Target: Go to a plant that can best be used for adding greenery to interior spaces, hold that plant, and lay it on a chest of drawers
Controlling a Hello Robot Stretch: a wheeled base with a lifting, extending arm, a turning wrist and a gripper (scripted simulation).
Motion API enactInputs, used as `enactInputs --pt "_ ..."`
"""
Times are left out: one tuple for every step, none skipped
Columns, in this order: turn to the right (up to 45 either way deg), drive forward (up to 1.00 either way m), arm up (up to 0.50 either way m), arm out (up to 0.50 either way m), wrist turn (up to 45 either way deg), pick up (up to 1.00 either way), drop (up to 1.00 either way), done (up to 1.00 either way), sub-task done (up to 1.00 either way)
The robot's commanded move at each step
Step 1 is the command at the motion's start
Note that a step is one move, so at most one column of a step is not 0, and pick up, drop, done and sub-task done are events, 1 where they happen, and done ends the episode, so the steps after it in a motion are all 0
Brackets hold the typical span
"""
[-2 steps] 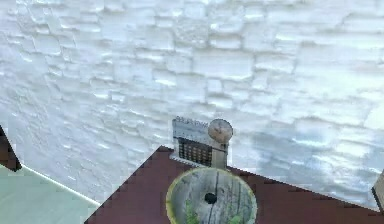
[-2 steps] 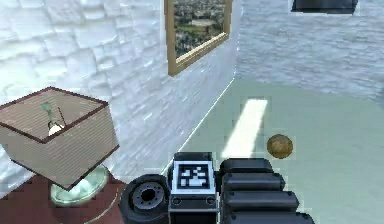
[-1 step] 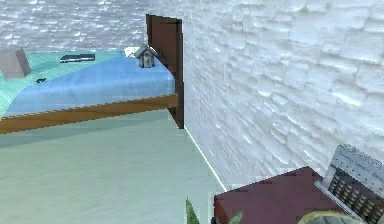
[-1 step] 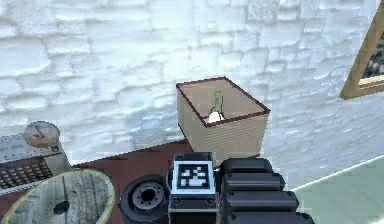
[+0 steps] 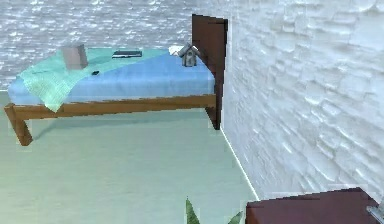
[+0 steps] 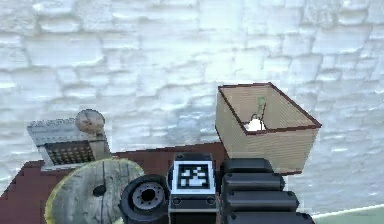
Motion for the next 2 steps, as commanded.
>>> enactInputs --pt "0.0 0.25 0.00 0.00 0.0 0.00 0.00 0.00 0.00" --pt "45.0 0.00 0.00 0.00 0.0 0.00 0.00 0.00 0.00"
